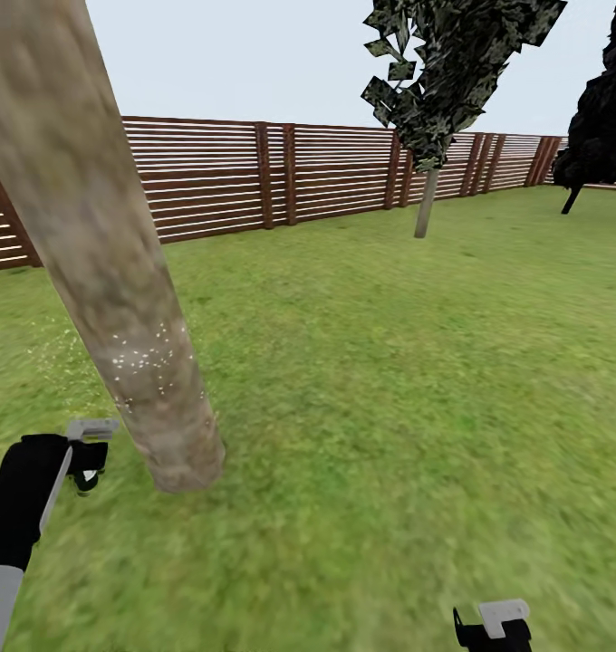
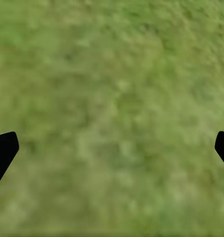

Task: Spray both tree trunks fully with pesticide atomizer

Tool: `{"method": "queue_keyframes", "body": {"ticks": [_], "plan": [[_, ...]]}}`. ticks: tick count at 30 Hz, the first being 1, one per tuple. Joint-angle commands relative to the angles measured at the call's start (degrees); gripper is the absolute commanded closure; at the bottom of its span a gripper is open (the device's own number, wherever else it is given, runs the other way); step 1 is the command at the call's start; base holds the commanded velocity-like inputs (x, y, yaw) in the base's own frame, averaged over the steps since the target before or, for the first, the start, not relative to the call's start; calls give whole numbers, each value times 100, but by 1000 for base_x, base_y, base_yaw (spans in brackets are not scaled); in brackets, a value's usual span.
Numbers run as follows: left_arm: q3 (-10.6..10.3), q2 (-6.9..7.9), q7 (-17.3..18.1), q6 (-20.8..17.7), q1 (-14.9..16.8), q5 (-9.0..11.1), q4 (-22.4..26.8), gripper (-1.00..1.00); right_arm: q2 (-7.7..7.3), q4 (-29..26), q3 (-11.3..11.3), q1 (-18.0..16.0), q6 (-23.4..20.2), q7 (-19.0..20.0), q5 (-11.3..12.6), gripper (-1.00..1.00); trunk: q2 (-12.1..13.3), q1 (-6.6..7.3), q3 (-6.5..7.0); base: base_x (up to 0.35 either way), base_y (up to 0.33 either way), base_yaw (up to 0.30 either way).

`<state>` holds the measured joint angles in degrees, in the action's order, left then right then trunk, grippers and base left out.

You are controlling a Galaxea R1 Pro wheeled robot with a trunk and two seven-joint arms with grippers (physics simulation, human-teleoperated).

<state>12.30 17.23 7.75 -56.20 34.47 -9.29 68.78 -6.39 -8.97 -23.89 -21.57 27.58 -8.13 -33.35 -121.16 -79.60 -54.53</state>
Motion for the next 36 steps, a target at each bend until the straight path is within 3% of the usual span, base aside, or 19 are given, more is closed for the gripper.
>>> {"method": "queue_keyframes", "body": {"ticks": [1, 6, 36], "plan": [[17, -5, 25, -30, 56, -67, 33, 100, -2, 10, -28, -5, 19, -31, -59, -100, -2, 1, -5, 0, 0, 0], [238, -8, 18, 19, 21, -65, 62, 100, 2, 10, -28, -5, 19, -31, -58, -100, -2, 1, -5, 0, -80, 0], [296, -9, 7, 30, 17, -99, 65, 100, 6, 10, -28, -5, 19, -31, -60, -100, -2, 1, -5, 78, -269, 13]]}}
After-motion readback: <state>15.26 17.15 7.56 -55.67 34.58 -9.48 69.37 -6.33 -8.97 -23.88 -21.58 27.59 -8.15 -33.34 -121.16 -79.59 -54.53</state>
